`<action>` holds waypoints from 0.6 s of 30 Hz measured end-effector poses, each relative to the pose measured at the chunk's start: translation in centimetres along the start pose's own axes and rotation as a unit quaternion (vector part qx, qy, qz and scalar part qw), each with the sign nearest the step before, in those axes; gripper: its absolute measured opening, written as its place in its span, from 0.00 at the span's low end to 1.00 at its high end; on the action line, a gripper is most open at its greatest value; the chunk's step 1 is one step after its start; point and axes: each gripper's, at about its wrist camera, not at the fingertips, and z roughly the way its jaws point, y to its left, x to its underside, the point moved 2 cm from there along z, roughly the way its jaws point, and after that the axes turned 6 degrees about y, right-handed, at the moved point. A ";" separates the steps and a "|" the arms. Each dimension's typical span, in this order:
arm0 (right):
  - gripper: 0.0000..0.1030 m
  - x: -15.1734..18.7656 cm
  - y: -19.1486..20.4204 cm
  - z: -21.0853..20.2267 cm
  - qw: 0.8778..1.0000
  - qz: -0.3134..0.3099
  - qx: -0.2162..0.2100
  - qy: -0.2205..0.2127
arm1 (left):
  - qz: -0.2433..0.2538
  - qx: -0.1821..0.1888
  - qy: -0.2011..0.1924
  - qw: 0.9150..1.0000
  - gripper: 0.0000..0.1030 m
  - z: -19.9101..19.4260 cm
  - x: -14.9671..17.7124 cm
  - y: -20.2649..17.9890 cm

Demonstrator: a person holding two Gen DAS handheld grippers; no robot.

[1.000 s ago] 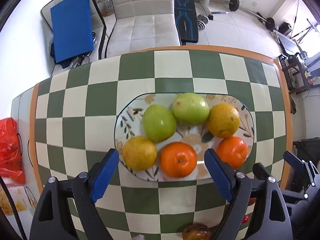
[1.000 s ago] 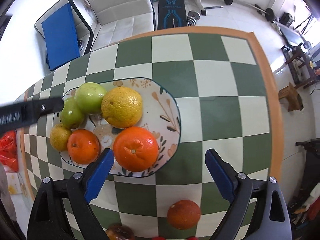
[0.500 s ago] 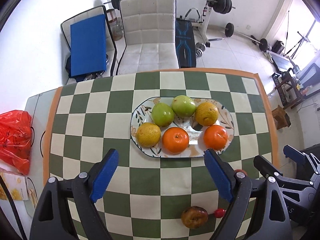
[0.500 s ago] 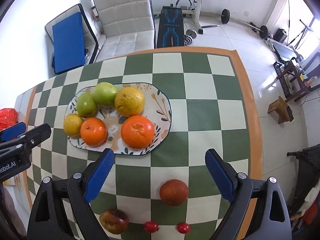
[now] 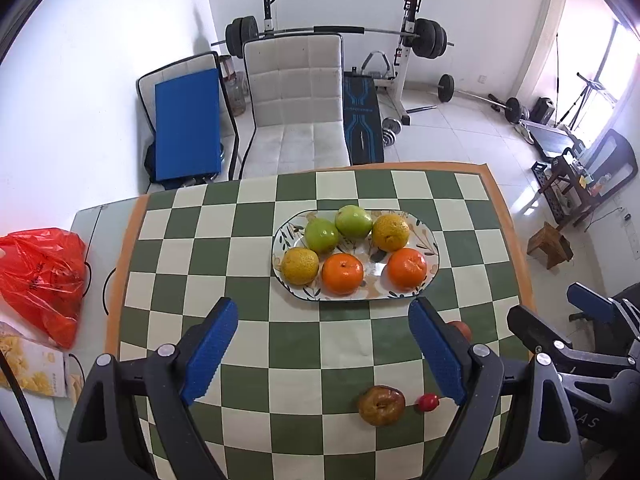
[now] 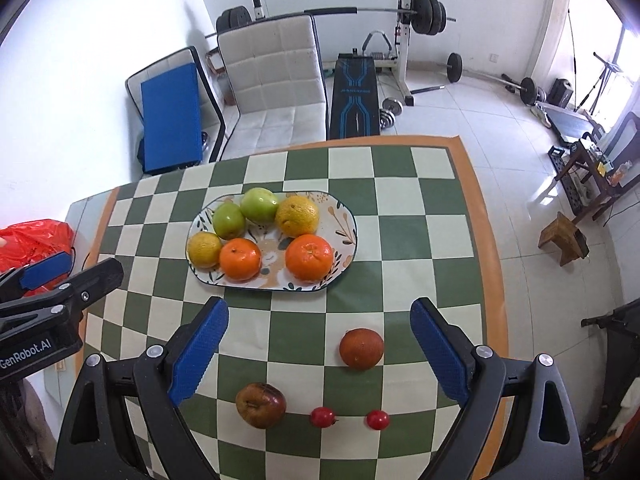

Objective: Organize fruits
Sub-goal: 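Lift both tools up and away from the plate, then grasp the brown apple with the left tool while the right tool grasps the russet fruit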

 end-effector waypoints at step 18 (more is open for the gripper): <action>0.92 2.1 -1.3 -2.8 0.998 0.042 -0.036 -0.015 | -0.012 0.017 0.076 0.997 0.99 4.9 2.8 -1.5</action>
